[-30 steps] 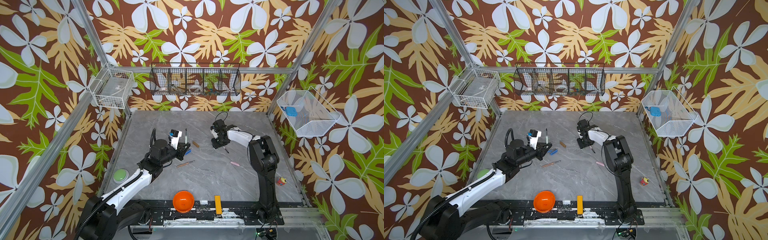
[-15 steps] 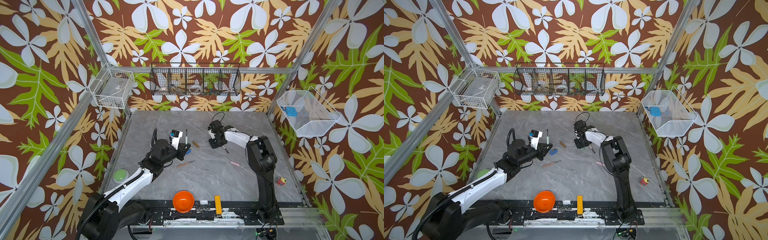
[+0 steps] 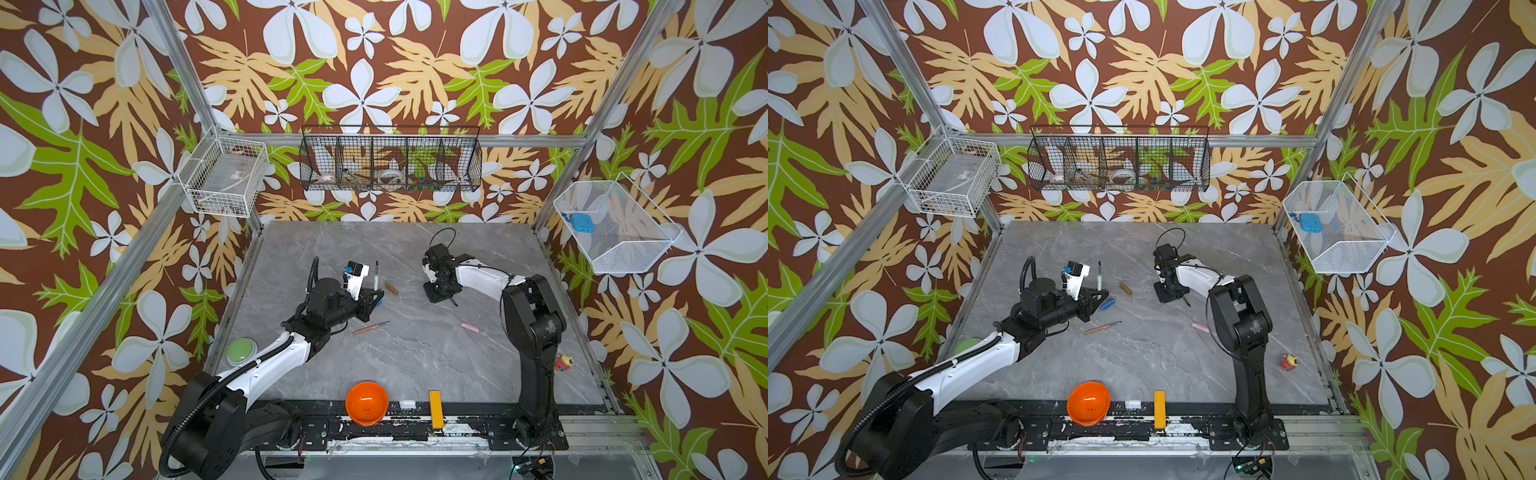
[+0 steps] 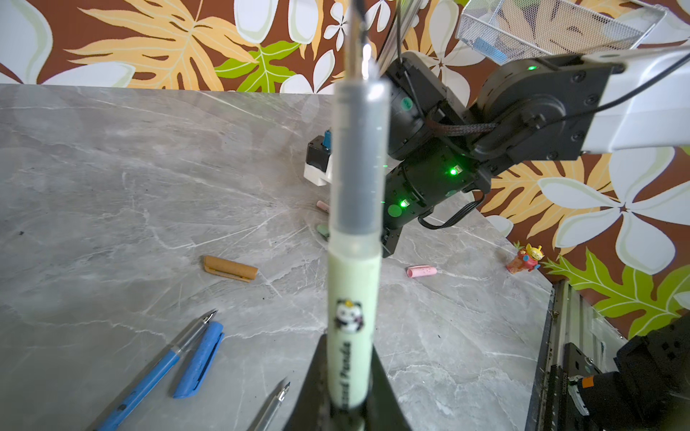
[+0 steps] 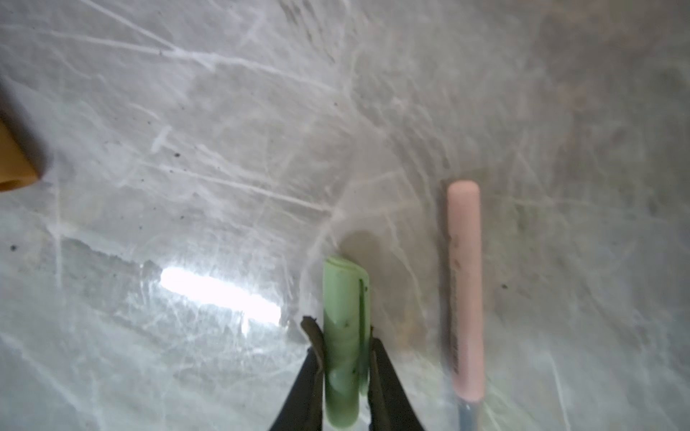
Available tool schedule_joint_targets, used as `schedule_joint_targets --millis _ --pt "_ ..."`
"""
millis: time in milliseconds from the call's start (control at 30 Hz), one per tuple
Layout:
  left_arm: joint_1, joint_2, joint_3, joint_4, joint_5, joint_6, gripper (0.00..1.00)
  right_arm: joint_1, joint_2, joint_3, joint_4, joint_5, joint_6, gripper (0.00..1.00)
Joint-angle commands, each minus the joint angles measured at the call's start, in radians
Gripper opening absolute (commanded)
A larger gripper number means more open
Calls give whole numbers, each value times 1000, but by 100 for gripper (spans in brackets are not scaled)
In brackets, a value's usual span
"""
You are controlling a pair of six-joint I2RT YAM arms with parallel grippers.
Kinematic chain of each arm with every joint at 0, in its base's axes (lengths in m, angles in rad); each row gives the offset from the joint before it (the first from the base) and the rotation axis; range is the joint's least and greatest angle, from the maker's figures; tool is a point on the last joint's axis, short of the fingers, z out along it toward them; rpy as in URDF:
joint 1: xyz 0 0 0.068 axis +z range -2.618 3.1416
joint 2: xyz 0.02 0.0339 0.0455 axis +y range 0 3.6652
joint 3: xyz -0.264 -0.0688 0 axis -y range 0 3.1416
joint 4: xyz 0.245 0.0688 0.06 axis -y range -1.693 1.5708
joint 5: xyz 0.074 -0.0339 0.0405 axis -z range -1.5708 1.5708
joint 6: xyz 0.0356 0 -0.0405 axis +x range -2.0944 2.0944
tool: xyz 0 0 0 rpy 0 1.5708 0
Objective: Insert the pens into the pen caps
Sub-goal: 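Close the right gripper on the green cap and lift it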
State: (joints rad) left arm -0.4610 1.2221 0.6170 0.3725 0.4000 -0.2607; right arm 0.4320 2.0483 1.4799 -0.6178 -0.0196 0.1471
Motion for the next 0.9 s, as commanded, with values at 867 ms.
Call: schedule_joint_targets --millis 867 --pt "-10 -8 -2 23 -13 24 0 -4 91 80 -33 -79 -18 41"
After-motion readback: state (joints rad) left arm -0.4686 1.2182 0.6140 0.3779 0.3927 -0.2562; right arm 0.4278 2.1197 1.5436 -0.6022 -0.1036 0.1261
